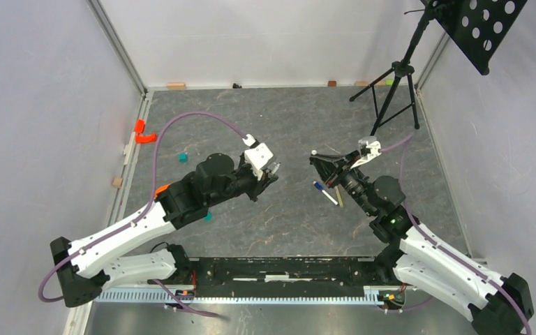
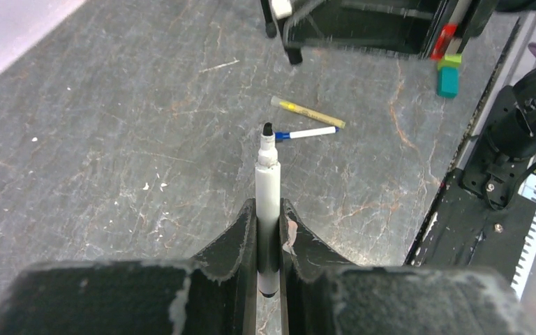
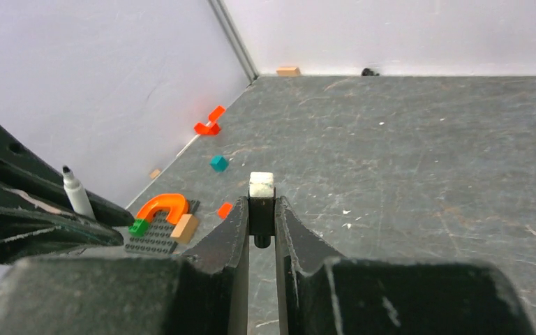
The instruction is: Insert the pens into the pen caps
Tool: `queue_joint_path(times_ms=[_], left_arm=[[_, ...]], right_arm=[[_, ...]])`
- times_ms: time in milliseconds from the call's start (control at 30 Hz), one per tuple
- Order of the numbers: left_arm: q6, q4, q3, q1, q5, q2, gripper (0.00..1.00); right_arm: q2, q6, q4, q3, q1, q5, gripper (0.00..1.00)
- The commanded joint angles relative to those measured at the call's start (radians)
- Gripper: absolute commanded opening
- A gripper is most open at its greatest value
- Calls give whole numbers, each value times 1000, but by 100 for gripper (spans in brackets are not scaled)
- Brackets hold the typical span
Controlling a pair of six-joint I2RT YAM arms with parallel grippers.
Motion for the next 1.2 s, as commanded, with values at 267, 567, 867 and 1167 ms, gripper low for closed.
queue_joint_path(times_ms=[267,567,867,1167], left_arm=[[-38,88,-57,114,442,-13,2],[-85,83,-36,115,497,-2,2],[-105,69,-31,115,440,-28,2],[-102,64,-33,116,445,-20,2]], right_arm=[[40,405,489,-88,-360,-565,0],[167,761,1081,-174,-328,-582,0],[216,607,1085,-159,-95,-409,0],[282,495,1036,-122,-19,-350,0]])
